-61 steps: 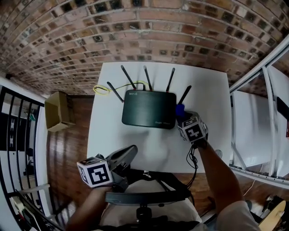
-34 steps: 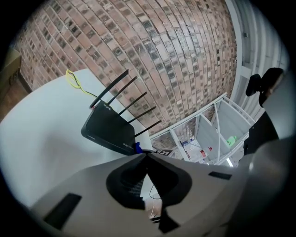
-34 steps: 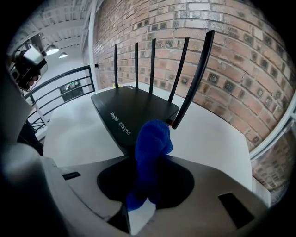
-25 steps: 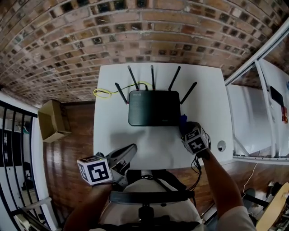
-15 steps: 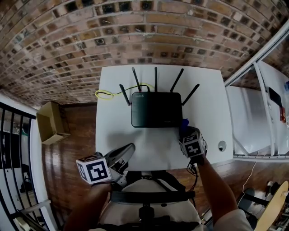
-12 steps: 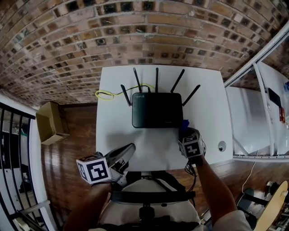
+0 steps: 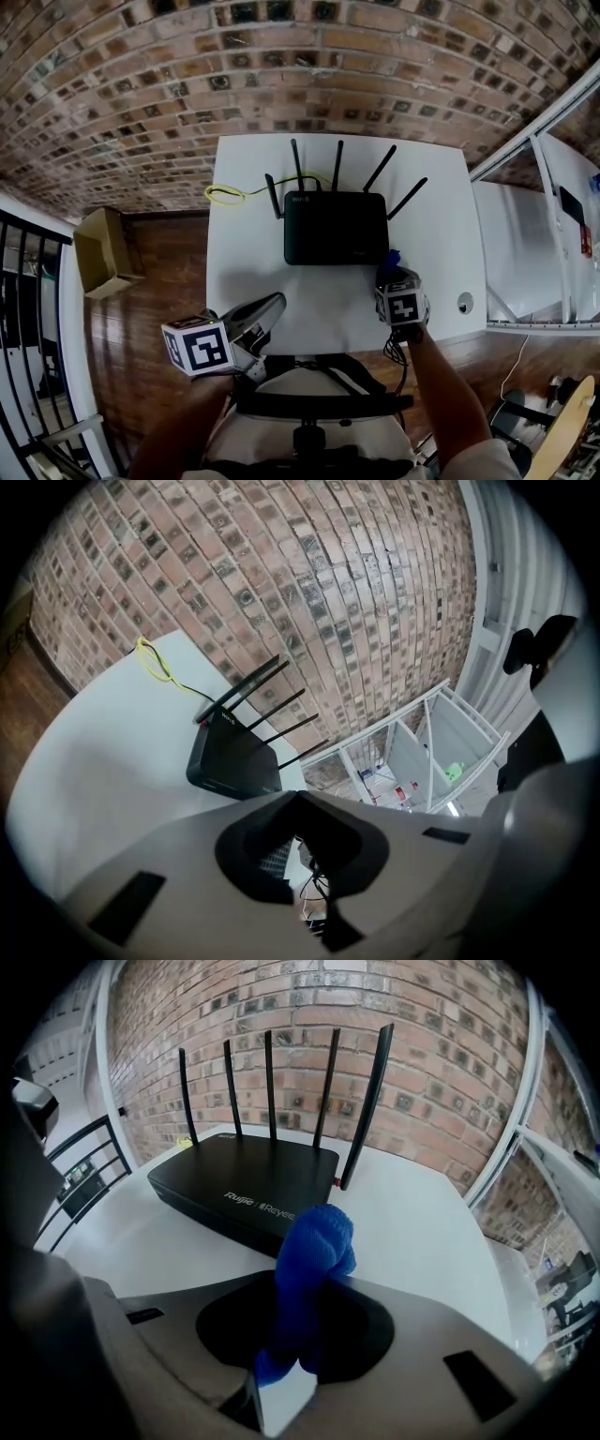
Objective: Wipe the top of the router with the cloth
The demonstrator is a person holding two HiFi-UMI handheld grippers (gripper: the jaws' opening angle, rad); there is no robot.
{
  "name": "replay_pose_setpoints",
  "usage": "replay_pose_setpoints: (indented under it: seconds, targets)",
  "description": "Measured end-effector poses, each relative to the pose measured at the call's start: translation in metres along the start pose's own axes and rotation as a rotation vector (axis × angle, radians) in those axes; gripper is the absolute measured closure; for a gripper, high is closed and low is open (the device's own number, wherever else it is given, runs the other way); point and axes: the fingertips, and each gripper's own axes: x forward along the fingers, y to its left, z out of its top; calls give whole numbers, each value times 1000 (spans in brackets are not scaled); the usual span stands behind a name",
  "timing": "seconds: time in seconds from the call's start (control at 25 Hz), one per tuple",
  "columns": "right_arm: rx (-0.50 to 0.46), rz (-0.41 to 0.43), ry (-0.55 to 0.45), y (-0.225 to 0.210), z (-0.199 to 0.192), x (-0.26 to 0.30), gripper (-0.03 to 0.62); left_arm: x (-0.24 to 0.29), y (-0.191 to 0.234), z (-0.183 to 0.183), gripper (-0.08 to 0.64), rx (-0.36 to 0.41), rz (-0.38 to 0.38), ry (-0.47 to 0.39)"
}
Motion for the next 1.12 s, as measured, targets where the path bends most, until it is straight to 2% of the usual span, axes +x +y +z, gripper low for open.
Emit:
replay_pose_setpoints:
  seconds: [0.36, 0.8, 1.12]
  targets:
    - [62, 8, 29, 19, -6, -4, 476, -7, 5, 6, 558, 0, -12, 10]
    - [-6, 108, 4, 90, 19, -8, 476, -17, 10, 10, 558, -13, -19, 4]
    - [15, 112, 15, 109, 25, -4, 476, -29, 15, 17, 558, -12, -8, -12]
